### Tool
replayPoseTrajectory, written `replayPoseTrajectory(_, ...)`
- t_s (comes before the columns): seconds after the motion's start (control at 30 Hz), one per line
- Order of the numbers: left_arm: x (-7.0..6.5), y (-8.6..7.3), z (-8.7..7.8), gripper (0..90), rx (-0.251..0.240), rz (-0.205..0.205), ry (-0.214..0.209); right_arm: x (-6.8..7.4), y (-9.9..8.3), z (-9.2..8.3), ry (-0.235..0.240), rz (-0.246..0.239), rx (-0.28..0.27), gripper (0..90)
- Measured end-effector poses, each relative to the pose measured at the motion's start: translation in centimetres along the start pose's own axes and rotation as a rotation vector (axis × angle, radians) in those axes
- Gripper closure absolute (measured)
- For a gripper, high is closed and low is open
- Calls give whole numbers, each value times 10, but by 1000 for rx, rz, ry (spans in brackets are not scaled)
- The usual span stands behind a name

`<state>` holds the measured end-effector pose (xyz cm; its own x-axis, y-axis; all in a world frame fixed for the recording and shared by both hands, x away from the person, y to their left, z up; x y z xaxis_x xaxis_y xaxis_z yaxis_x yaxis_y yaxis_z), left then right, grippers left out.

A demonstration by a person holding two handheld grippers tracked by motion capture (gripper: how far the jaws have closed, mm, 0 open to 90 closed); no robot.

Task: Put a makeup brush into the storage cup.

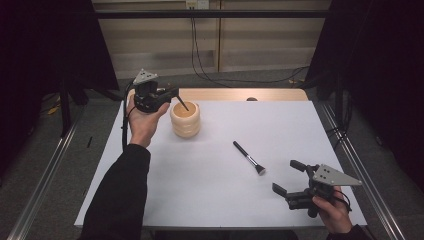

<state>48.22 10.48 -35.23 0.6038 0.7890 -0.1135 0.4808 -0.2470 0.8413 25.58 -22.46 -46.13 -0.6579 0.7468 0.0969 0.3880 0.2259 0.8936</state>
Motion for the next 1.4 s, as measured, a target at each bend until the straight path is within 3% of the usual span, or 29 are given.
replayPoseTrajectory(0.27,4,-8,9,841,38,-1,23,0,1,0,-6,1,-9,0)
replayPoseTrajectory(0.6,-1,-18,17,841,52,-5,0,0,0,0,1,1,-1,0)
replayPoseTrajectory(0.93,2,-30,24,841,88,8,20,0,0,0,2,-6,1,0)
replayPoseTrajectory(1.4,7,-46,35,840,106,-5,19,1,0,0,1,-7,0,0)
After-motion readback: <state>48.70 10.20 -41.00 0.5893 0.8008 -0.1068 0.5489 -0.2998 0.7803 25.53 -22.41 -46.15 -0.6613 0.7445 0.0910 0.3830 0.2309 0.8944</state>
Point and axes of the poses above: each handheld gripper's, and its own axes: z roughly forward along the jaws, y roughly out of its top, x roughly to its left, the point moved 8 cm from there along z, roughly forward along the jaws, and after that the axes turned 11 degrees about x, right-handed, at the moved point
